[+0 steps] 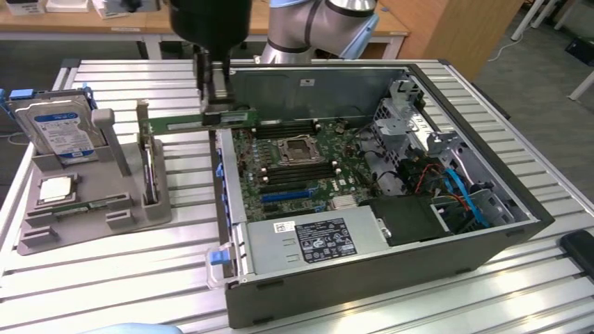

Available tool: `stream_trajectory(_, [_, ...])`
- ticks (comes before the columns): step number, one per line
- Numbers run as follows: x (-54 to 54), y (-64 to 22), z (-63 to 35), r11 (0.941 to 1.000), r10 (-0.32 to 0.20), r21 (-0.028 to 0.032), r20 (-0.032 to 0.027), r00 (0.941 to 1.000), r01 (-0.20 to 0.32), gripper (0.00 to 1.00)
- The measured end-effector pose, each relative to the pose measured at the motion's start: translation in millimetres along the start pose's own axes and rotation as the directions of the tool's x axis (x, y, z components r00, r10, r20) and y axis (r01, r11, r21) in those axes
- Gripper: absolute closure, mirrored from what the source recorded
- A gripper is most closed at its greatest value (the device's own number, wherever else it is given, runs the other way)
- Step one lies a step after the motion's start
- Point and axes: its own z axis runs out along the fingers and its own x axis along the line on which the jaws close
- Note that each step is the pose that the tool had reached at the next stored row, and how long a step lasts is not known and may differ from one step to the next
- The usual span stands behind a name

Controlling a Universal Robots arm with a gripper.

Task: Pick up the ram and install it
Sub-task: 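Pick up the ram and move it above insertion slot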

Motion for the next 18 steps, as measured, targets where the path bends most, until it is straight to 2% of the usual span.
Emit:
stream_trajectory(12, [5.0,-50.8,-3.3,1.0,-0.001,0.0006,0.006,1.0,0.001,0.87])
stream_trajectory(18, [7.5,-77.3,-5.1,1.0,-0.001,0.0006,0.0066,1.0,0.001,0.87])
